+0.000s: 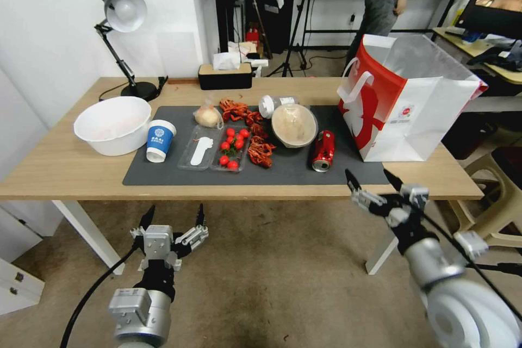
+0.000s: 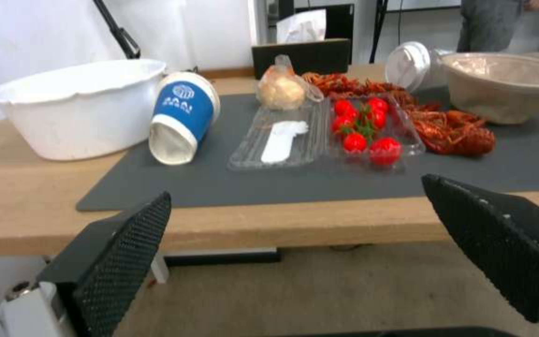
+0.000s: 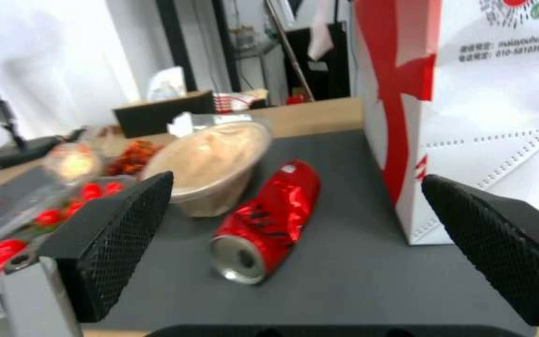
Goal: Pick up the trash from the table and place it into the takeout bag.
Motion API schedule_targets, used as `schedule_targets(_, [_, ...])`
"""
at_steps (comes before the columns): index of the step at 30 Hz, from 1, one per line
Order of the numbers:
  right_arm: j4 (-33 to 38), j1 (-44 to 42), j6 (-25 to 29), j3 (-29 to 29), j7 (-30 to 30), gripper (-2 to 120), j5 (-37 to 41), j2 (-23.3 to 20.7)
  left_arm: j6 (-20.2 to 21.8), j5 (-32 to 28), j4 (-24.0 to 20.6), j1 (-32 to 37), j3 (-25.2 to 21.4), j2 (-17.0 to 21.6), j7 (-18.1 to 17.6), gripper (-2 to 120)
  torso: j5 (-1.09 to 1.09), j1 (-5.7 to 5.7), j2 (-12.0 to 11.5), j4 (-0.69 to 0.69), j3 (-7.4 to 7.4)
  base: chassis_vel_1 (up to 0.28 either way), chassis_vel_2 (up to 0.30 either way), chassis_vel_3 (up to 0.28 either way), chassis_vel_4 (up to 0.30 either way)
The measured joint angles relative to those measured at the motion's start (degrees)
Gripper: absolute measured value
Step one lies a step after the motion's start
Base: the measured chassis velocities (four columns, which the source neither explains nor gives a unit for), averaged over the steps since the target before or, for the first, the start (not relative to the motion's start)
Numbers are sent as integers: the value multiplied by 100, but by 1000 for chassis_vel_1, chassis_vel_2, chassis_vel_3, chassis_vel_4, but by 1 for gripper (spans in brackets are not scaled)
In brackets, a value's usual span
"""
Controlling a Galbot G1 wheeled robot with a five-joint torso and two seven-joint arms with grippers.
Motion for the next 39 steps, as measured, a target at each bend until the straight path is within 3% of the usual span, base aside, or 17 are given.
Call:
schedule_targets(6, [-339,536,-167,-221,282,100,200,-138,0,0,72,-30,-15,-78,11,100,-3,0,0,0,-1,0,0,0,0])
schedule_targets(16, [-1219,2072,-791,-1239,1006,100,558,-101,-12,1,174,-13,-56,-166,-10,100,-2,-1,0,0,-1,0,0,0,0])
schedule_targets(21, [-1436,2585,-1548,-1715,1702,100,549,5,-30,0,244,-19,-61,-203,-31,100,-3,-1,0,1,0,0,0,0,0])
schedule_targets(25, [-1479,2689,-1879,-1840,1894,100,481,74,-42,4,277,-34,-61,-213,-44,100,-3,-1,0,0,-1,0,0,0,0])
schedule_targets(39, [-1682,2924,-2145,-2027,2018,100,593,145,-43,-19,369,-75,-16,-244,-105,100,-2,-1,0,0,-1,0,0,0,0])
